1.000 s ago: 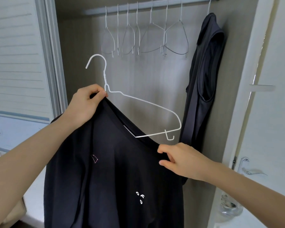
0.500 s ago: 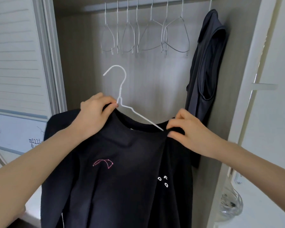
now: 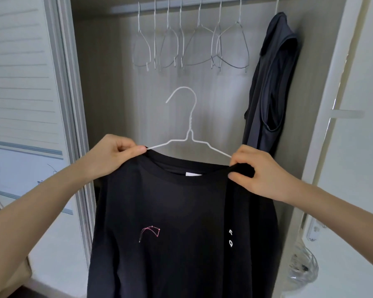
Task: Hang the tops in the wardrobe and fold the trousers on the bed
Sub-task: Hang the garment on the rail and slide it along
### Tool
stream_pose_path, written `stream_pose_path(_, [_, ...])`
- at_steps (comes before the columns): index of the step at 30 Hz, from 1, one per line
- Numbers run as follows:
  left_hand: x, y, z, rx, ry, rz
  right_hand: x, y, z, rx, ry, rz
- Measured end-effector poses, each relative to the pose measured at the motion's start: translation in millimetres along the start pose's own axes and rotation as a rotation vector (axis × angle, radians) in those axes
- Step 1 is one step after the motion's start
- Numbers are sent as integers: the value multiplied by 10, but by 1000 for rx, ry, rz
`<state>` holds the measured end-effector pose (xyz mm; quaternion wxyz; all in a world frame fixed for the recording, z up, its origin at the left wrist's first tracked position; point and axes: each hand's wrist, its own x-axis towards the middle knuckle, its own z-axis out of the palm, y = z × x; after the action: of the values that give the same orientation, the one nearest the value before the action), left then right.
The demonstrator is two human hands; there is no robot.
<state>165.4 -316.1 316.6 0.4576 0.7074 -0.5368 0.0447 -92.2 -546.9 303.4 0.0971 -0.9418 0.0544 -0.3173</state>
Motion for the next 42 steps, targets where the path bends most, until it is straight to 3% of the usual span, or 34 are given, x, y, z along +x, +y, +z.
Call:
stream_pose_path(3, [-37,-79,-54,-62,-50,-21,7,48,-75,169,-75,49])
stream_pose_path(6, [-21,-112,-67,-115,4,-17,51,80,-103,467,-22,191])
stream_pose_path(9, [13,-104,-56,-174,97,-22,105,157,-86,327,-59,317])
stream_pose_path(12, [11,-90,-57,-208,136,-38,121,190,-96,235,-150,312])
stream_pose_path(17, [47,-80,-99,9,104,35,206,72,-186,154,-39,226])
stream_pose_path(21, [111,3,-69,28,114,76,348,-118,-143,158,9,198])
stream_pose_path(23, [145,44,-24,165,125,144,389,-199,-57,217,10,220])
stream_pose_path(29, [116,15,17,957,201,464,413,-225,78,290,-25,279])
stream_pose_path(31, [140,-43,-21,1048,150,456,406,-217,98,289,-27,303])
stream_pose_path(34, [166,-136,33,829,135,286,422,-219,111,260,12,339])
stream_pose_path(38, [266,-82,210,240,315,209,447,-272,101,363,28,416])
stream_pose_path(40, [338,-70,209,-41,197,153,440,-298,60,444,54,447])
stream_pose_path(42, [438,-107,188,-23,68,161,452,-344,-32,503,95,480])
